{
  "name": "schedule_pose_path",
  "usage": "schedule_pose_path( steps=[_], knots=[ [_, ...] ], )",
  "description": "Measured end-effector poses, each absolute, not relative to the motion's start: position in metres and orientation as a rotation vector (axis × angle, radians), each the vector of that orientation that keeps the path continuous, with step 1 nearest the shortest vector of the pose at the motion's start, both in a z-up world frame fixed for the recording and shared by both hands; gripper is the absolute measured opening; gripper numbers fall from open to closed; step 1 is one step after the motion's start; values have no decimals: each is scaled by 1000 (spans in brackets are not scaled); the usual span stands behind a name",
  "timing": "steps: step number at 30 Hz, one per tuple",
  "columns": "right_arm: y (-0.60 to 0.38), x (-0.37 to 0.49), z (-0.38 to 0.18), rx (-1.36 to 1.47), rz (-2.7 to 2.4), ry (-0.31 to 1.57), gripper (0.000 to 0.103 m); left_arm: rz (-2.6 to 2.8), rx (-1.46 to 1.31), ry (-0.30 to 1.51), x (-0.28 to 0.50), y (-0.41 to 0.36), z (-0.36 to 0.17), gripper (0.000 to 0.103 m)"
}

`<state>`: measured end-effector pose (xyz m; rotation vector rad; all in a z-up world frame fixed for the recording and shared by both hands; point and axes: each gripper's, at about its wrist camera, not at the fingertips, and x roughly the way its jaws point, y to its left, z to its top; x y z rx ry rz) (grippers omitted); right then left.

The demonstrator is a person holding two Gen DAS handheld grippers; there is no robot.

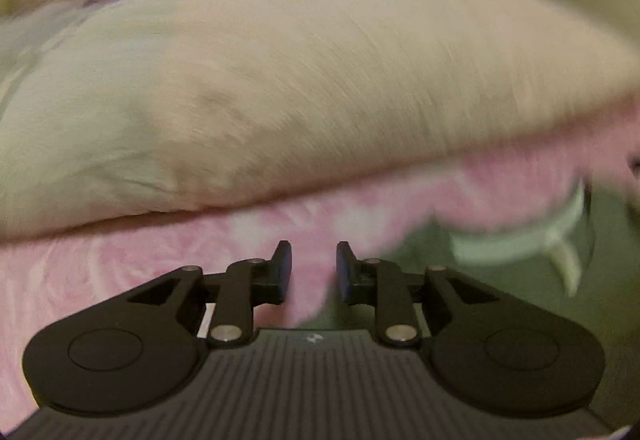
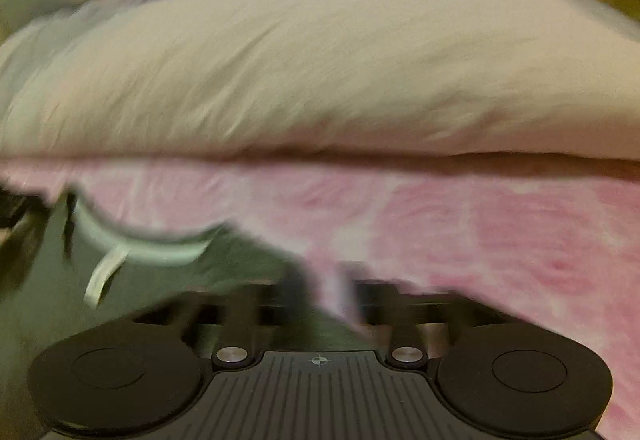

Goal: Fold clothes
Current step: 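Grasp the collar with the left gripper while the right gripper grasps the shoulder, then release the collar and shoulder, opening both grippers over the flattened t-shirt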

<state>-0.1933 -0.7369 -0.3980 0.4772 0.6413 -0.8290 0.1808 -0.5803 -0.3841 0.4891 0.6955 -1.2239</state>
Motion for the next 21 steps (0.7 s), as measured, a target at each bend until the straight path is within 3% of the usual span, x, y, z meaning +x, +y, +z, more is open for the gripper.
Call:
schedule_pose_path(
  steps=[2,5,11,15,21],
  knots=[
    [-731,-234,-371,558,-918,495,68,-1252,398,765,185,-573,-374,16],
    [-703,-270,-350,631,-890,457,35,-1373,432,813,166,-569,-377,11],
    [-639,-242,-382,516,-663,729,34,-1423,554,819,125,-574,-409,13],
    [-647,-264,-406,347,-1025,858,34,-1359,565,814,133,-576,-417,13],
    [-674,-384,-386,667,-1350,705,34,-1319,531,829,137,-565,-412,12]
  ],
)
